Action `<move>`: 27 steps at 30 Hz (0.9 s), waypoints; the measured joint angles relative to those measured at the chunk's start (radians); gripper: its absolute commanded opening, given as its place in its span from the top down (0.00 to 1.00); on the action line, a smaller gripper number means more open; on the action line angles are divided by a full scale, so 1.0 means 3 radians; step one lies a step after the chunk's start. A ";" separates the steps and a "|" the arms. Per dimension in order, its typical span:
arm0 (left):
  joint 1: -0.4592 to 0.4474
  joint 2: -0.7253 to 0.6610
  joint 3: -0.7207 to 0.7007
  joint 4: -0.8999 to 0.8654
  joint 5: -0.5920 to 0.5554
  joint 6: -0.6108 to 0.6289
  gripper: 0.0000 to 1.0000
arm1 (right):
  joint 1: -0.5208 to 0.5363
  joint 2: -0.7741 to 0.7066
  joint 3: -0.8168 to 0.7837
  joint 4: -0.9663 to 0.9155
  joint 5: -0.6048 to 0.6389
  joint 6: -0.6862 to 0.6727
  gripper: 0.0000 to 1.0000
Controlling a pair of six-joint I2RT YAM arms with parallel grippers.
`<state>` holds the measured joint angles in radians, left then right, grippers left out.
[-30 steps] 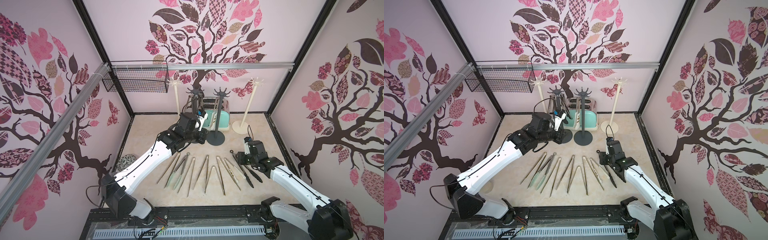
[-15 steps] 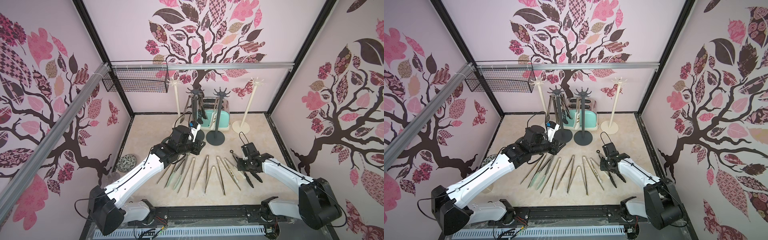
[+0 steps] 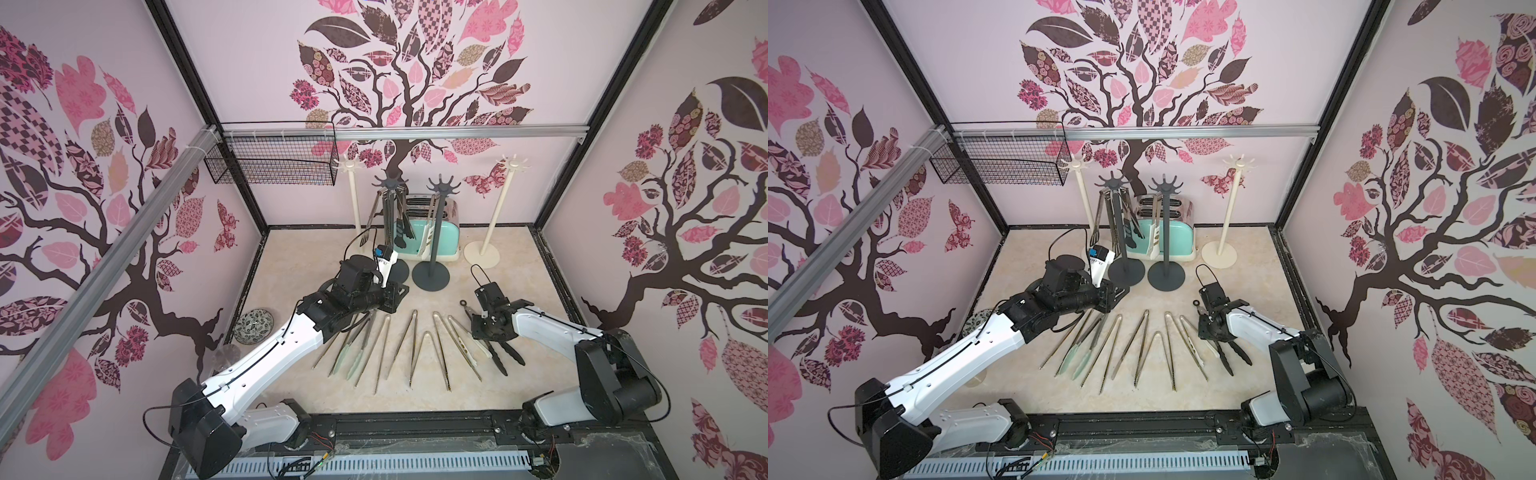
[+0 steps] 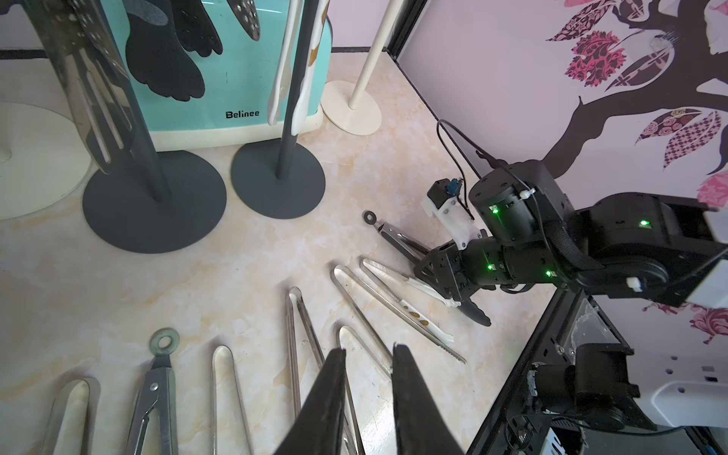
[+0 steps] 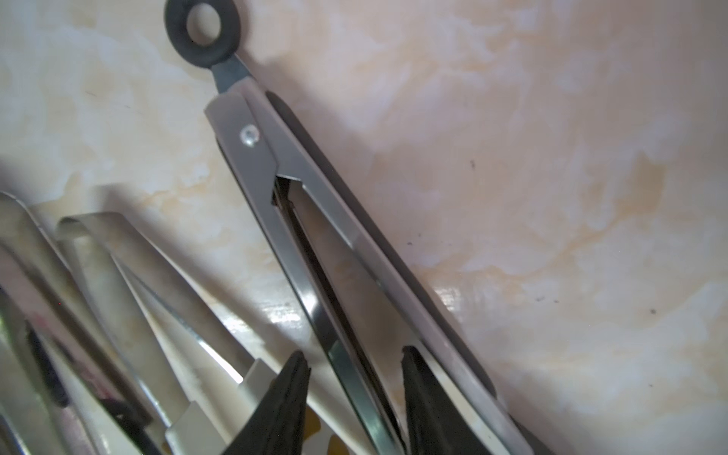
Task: Hang food tongs on kitchen utensil racks
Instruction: Pick up the food tongs from the center of the board.
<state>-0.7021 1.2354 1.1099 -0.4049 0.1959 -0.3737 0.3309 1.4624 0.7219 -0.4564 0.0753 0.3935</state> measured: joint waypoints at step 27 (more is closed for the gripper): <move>0.0000 -0.0001 -0.0042 0.0028 0.0004 -0.0015 0.75 | -0.0041 0.0345 0.0240 0.0075 0.0169 -0.0099 0.87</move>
<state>-0.7021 1.2350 1.0973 -0.3965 0.1970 -0.3782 0.3187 1.5658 0.7940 -0.4339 0.1261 0.3637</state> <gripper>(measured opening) 0.245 0.153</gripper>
